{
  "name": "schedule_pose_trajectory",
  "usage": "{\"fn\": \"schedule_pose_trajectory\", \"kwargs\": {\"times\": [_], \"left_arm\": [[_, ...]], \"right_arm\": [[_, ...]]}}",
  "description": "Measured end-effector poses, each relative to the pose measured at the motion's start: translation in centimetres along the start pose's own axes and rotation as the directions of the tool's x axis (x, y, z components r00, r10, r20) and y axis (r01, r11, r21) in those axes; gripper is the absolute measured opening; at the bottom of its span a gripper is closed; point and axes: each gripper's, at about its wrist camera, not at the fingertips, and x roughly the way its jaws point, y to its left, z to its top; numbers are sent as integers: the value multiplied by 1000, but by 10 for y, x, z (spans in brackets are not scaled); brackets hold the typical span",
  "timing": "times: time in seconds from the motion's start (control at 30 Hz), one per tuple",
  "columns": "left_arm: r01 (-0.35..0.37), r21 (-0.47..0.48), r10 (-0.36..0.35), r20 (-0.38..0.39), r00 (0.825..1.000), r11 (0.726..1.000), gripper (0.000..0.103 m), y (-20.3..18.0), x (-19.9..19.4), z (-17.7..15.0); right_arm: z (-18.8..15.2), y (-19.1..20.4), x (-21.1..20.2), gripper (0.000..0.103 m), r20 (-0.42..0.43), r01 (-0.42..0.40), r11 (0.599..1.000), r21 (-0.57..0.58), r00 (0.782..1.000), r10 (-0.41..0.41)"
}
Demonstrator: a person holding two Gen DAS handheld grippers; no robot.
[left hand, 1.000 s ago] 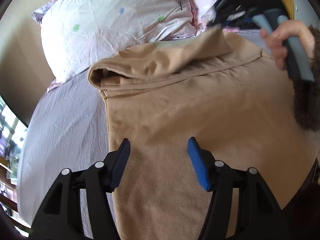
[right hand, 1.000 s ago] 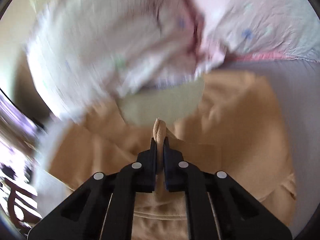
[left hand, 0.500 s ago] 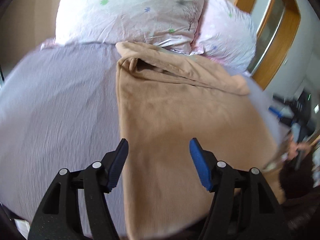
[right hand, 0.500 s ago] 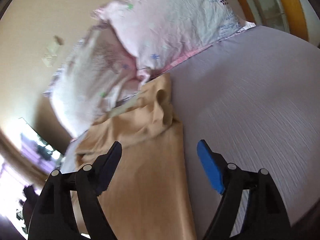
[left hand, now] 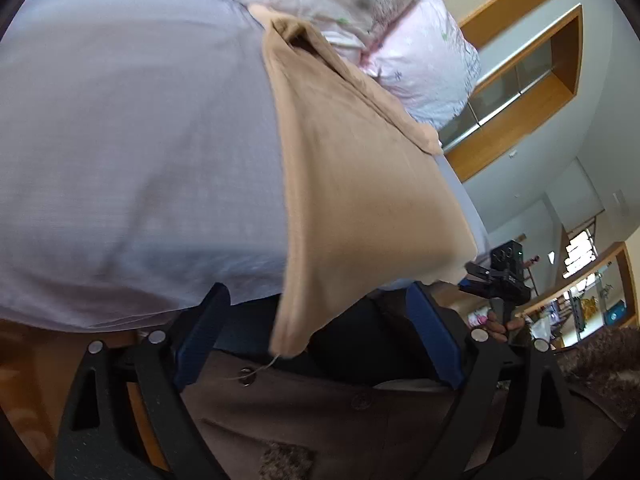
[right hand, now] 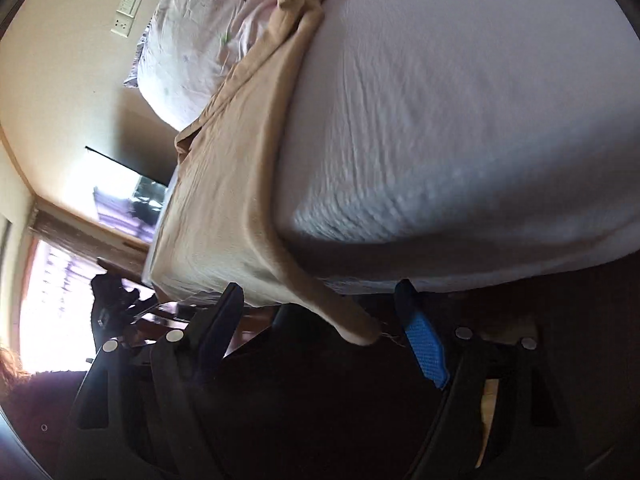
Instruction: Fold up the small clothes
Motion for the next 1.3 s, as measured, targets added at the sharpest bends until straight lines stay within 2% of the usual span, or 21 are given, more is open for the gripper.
{"fn": "schedule_pose_trajectory", "kwargs": {"times": [0.07,0.1,0.13,0.17,0.2,0.23,0.3,0.33,0.4,0.5,0.57,0.63,0.77,0.87,0.97,1.07,1.17,1.2,1.23,1.27,1.3], "left_arm": [[20,-9,-20,-9,1000,1000,89,-2,18,3],[27,-22,-28,-8,1000,999,84,-2,23,5],[49,-46,-49,-8,999,998,68,0,28,6],[75,-67,-76,-12,997,995,56,2,32,8],[147,-96,-148,-13,989,985,39,4,33,8],[185,-108,-187,-10,982,977,31,5,33,8],[143,-108,-148,-36,988,984,18,0,30,7],[153,-111,-158,-43,986,982,4,-3,27,8],[199,-86,-201,-22,979,976,4,-17,11,13],[182,18,-183,49,982,983,4,-46,-17,38],[164,79,-174,132,976,983,4,-59,-30,73],[137,84,-153,214,965,987,4,-60,-34,113],[91,-37,-72,345,936,995,5,-28,8,225],[-3,-150,52,325,944,989,4,6,63,293],[-62,-245,130,269,954,967,1,44,99,322],[-45,-319,127,241,962,947,1,67,117,327],[-4,-317,90,258,962,948,4,73,110,323],[-1,-310,86,259,962,951,10,72,105,323],[8,-297,72,259,963,955,25,69,99,323],[10,-284,67,259,963,959,33,67,93,321],[2,-260,66,253,965,966,45,61,88,321]], "right_arm": [[-2,0,8,72,3,-64,998,-7,998,64],[-5,1,10,41,3,-107,994,-20,994,107],[-7,3,11,11,-2,-145,989,-37,989,145],[-10,7,9,8,3,-164,985,-61,986,164],[-12,11,4,8,13,-182,980,-81,983,184],[-13,17,-3,7,28,-205,974,-101,978,208],[-9,28,-18,7,66,-238,962,-135,966,249],[-4,37,-28,7,91,-257,953,-160,957,274],[10,60,-44,7,128,-297,927,-228,935,332],[41,99,-64,7,176,-292,892,-345,913,367],[79,124,-67,7,225,-248,883,-399,907,357],[119,139,-61,7,279,-215,886,-410,896,346],[213,134,-30,7,381,-149,937,-316,885,269],[273,116,23,7,397,-38,979,-202,910,118],[320,85,70,7,367,41,997,-70,930,-13],[337,60,97,8,333,82,996,28,939,-87],[350,55,110,15,297,88,993,79,949,-108],[351,55,109,39,292,96,991,90,949,-119],[350,57,103,59,309,126,987,103,939,-152],[346,60,92,89,363,156,981,117,913,-188],[339,62,80,97,425,165,978,126,882,-203]]}}
